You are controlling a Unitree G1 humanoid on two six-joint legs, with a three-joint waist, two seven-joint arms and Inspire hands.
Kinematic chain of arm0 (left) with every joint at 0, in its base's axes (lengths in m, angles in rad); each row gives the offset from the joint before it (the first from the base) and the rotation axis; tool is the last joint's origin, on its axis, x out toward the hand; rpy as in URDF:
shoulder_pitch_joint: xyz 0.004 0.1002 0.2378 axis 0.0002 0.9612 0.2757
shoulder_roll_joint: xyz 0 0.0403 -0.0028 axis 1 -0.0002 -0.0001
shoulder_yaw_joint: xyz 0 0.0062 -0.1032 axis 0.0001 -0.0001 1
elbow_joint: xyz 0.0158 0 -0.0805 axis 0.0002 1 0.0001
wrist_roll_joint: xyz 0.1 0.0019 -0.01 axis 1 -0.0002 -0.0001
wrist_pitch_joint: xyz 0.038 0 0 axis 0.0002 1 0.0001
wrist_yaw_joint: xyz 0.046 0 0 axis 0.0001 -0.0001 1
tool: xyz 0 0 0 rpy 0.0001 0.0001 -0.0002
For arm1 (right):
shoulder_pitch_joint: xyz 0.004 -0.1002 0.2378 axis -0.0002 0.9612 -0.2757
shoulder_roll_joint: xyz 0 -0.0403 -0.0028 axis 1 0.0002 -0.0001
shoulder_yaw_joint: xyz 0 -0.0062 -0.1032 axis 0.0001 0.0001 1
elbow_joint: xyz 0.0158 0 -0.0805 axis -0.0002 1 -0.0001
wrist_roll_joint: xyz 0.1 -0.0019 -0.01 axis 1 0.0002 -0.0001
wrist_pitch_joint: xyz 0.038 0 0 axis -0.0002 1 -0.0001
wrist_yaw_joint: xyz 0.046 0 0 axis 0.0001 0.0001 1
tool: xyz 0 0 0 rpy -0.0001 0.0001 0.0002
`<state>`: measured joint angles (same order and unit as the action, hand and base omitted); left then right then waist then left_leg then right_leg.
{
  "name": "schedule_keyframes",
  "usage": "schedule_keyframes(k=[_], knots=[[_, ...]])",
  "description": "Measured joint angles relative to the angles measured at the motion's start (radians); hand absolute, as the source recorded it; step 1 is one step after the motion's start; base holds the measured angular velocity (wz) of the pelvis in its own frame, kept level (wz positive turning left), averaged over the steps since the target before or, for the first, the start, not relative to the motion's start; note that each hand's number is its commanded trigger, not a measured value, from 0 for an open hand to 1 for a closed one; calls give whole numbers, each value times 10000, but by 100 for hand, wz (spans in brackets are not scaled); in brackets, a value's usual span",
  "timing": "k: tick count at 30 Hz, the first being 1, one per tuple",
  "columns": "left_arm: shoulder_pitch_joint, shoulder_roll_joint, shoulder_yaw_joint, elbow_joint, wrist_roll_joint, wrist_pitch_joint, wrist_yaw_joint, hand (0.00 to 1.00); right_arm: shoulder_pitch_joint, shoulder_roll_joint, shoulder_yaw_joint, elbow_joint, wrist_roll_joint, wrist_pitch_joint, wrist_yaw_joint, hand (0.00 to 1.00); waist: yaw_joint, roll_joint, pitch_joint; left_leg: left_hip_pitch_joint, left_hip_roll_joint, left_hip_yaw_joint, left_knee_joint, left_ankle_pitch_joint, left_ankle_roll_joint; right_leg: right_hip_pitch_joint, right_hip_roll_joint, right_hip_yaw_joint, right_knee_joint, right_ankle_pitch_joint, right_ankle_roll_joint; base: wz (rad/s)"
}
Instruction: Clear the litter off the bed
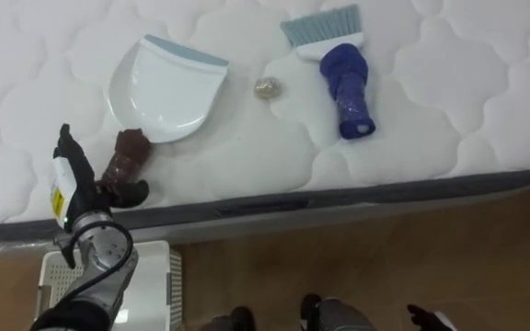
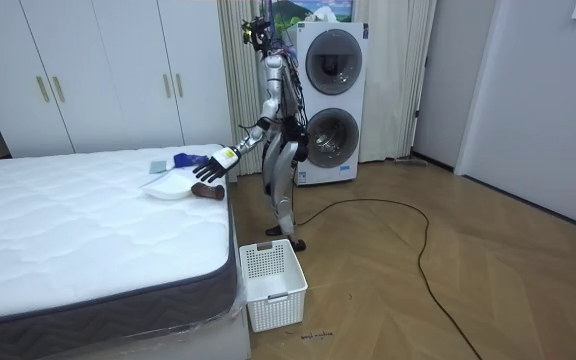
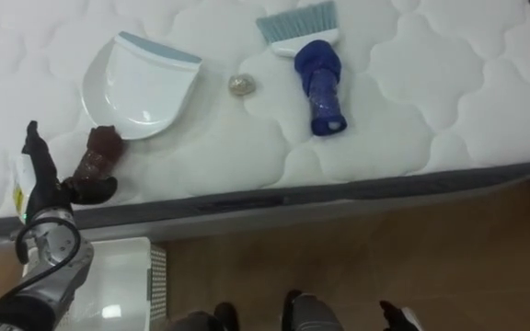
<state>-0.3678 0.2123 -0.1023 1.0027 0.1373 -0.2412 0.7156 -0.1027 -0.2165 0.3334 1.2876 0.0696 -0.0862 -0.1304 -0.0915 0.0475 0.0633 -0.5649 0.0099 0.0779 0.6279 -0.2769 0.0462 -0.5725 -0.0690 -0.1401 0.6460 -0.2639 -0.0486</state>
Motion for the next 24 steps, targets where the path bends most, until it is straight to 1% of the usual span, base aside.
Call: schedule_keyframes(k=[4, 7, 10, 11, 13, 15, 17, 19, 22, 24], knots=[[0, 6, -9, 0, -10, -10, 111, 0, 1, 1, 36, 11, 45, 0, 1, 0, -35, -8, 5, -19, -4, -1, 74, -23, -1, 0, -10, 0, 56, -30, 19, 0], [-9, 47, -8, -1, -40, -19, 236, 0, -18, -4, 195, 26, 48, 1, 1, 0, -135, -49, 16, -104, -22, 19, 294, -133, 21, -129, -77, 3, 337, -165, 9, 0], [-113, 54, -31, -1, -415, -20, 236, 0, -2, -2, 382, 41, 41, 25, 2, 0, -197, -67, 17, -234, -46, 33, 405, -153, 20, -310, -143, -1, 523, -220, -6, 0], [-150, 92, -186, 0, -662, -21, 235, 0, 35, 3, 394, 43, 42, 75, 0, 0, -211, -66, 16, -271, -44, 51, 459, -169, 13, -346, -153, -8, 581, -239, -21, 0], [-171, 110, -211, 5, -737, -21, 193, 0, 61, -7, 400, 68, 40, 168, -15, 0, -237, -80, 14, -317, -43, 95, 566, -208, 10, -411, -168, 9, 709, -286, -27, 0], [-232, 141, -239, 202, -1061, -37, 82, 0, 64, -48, 620, 98, 42, 237, -15, 0, -308, -108, 27, -360, -22, 120, 795, -319, 8, -467, -179, 37, 957, -396, -48, -2], [-232, 214, -236, 309, -1332, -33, -118, 0, 34, -68, 778, 93, 43, 233, -11, 0, -379, -138, 19, -462, 15, 159, 1054, -446, 0, -600, -179, 78, 1219, -503, -71, -6], [-269, 267, -235, 374, -1481, -33, -293, 0, 34, -68, 785, 97, 39, 235, -2, 0, -411, -143, 23, -627, 79, 174, 1346, -551, -7, -760, -149, 92, 1446, -566, -96, -7], [-521, 372, -214, 812, -1562, -33, -531, 0, 52, -79, 791, 106, -19, 289, 43, 0, -498, -173, 32, -861, 156, 176, 1749, -701, -23, -969, -115, 88, 1767, -653, -149, -4], [-882, 532, -198, 1199, -1708, -33, -565, 0, 70, -119, 839, 103, 10, 343, 138, 0, -629, -202, 46, -1135, 213, 130, 2076, -776, -33, -1173, -101, 38, 2013, -703, -189, 2]])
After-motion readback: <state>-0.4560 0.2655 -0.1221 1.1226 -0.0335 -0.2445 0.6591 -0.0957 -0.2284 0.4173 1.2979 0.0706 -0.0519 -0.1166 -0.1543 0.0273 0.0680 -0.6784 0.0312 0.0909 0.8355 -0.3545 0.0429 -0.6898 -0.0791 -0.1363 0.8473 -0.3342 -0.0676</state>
